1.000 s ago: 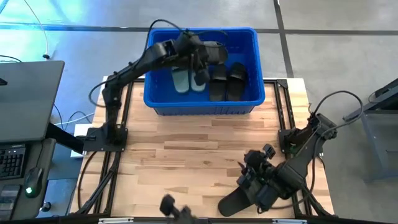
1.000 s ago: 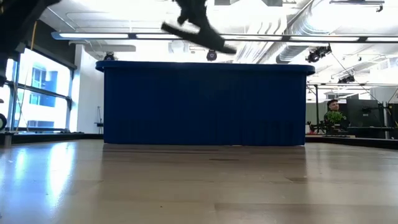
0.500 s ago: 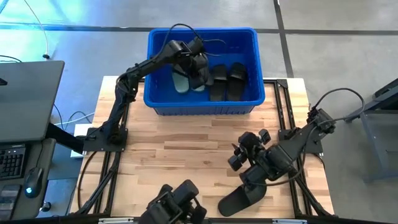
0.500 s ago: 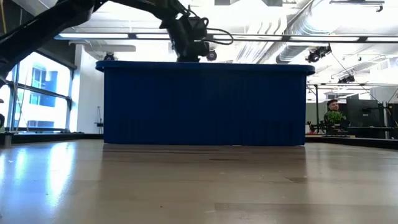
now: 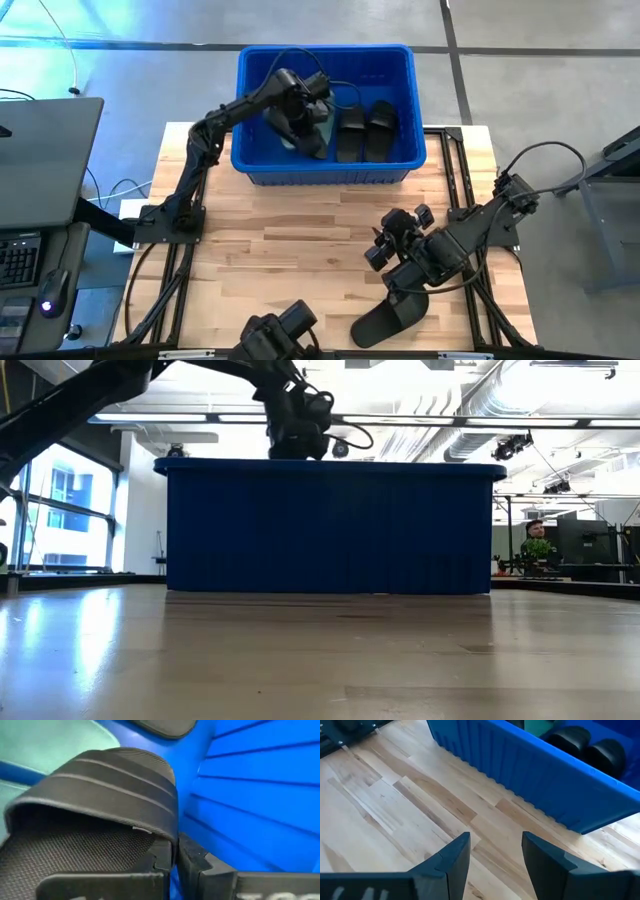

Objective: Pick and place slides into bin
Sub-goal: Put the left black slide into the bin, then put the black slide into the bin

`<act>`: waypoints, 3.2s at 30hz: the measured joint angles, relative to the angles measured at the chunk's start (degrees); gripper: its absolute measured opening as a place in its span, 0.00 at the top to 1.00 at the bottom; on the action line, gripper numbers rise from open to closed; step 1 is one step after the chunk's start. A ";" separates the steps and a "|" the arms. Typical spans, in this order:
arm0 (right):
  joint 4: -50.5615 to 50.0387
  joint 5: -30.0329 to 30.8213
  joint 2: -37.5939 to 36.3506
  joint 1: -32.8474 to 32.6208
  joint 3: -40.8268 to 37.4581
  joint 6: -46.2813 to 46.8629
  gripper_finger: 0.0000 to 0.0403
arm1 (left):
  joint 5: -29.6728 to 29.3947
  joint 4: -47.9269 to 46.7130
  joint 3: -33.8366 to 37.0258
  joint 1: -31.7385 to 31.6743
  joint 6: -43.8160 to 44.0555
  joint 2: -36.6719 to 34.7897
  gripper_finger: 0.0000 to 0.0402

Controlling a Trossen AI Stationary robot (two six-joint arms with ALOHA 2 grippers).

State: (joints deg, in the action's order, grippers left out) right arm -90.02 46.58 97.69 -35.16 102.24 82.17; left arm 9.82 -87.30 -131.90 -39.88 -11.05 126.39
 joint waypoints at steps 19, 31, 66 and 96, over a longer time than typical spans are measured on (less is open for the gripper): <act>0.01 -3.86 0.02 -2.10 0.00 -1.66 0.58 | 1.34 12.43 8.31 4.24 2.36 -0.20 0.99; 0.00 -4.80 0.04 -1.82 0.00 -1.69 0.58 | 1.63 13.50 11.58 3.50 -0.43 -0.35 0.98; 0.03 -4.98 0.08 0.79 0.00 -4.29 0.58 | 0.79 1.09 -2.03 4.00 -8.70 -14.37 0.52; 3.10 -13.62 0.09 1.05 0.01 -13.65 0.58 | -40.69 -2.71 23.16 51.03 25.62 -48.43 0.50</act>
State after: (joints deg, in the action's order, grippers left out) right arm -86.92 32.96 97.78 -34.11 102.25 68.53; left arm -30.87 -90.01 -108.74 11.15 14.57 77.96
